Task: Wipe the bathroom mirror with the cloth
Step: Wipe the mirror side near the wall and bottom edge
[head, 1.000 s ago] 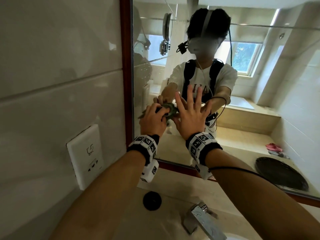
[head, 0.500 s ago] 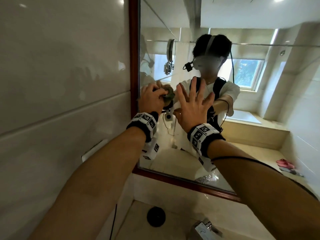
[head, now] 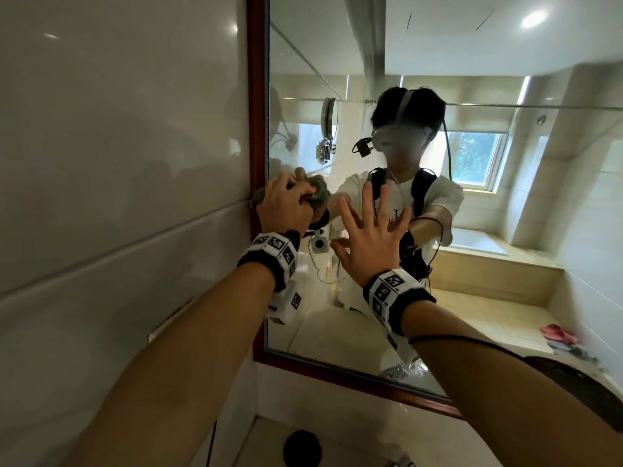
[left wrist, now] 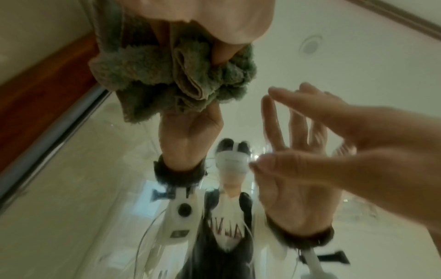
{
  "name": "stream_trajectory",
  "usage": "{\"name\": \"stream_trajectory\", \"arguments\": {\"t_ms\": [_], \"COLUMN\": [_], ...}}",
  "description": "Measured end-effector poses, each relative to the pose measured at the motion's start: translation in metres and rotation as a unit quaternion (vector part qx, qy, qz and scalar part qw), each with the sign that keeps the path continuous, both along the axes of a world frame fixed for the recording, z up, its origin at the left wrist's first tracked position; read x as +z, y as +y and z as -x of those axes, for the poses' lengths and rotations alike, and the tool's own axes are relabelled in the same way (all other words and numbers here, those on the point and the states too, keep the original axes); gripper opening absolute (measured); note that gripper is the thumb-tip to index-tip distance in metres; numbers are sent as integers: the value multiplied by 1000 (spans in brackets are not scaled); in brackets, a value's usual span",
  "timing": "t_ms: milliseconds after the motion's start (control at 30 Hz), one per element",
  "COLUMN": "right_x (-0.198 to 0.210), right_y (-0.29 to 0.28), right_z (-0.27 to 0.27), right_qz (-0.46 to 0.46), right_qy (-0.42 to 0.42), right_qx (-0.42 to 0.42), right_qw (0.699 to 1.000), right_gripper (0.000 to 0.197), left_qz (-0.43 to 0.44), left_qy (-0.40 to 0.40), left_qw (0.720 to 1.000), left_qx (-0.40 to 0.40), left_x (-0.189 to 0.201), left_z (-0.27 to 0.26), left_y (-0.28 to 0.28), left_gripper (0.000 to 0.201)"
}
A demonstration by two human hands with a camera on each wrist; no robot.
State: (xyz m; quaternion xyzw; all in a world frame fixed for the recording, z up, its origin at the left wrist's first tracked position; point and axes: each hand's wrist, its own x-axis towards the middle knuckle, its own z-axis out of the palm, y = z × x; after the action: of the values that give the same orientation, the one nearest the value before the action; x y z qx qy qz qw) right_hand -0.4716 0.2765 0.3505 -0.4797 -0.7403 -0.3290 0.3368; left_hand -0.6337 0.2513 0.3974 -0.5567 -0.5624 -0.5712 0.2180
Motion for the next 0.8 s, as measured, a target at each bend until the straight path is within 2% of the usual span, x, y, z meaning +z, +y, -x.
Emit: {"name": "stream_trajectory", "arguments": {"t_ms": [133, 267, 400, 533, 700, 800], "right_x": [-10, -21, -33, -33, -37, -37], "right_y": [-1, -3, -5, -9, -12, -10], "right_z": [-1, -3, -8, -10, -18, -22], "right_qz": [8, 21, 36, 55, 58, 53], "right_qy": [2, -3, -7, -8, -18, -27], "right_qx": [-7, -14, -17, -18, -16, -12], "right_qw": [1000, 1000, 999, 998, 998, 998], "right_gripper": [86, 90, 94, 93, 95, 95], "left_qz": [13, 65, 105, 117, 59, 31], "left_qy": [19, 37, 22, 36, 26, 3], "left_qw": [1000, 997, 993, 992, 998, 999], "left_qx": [-9, -30, -45, -43, -26, -9], "left_x": [-45, -89, -97, -66, 31, 70], "left_z": [-6, -15, -20, -23, -33, -35], "left_y": [-5, -11, -16, -20, -11, -4], "left_gripper": [9, 11, 7, 7, 22, 27]}}
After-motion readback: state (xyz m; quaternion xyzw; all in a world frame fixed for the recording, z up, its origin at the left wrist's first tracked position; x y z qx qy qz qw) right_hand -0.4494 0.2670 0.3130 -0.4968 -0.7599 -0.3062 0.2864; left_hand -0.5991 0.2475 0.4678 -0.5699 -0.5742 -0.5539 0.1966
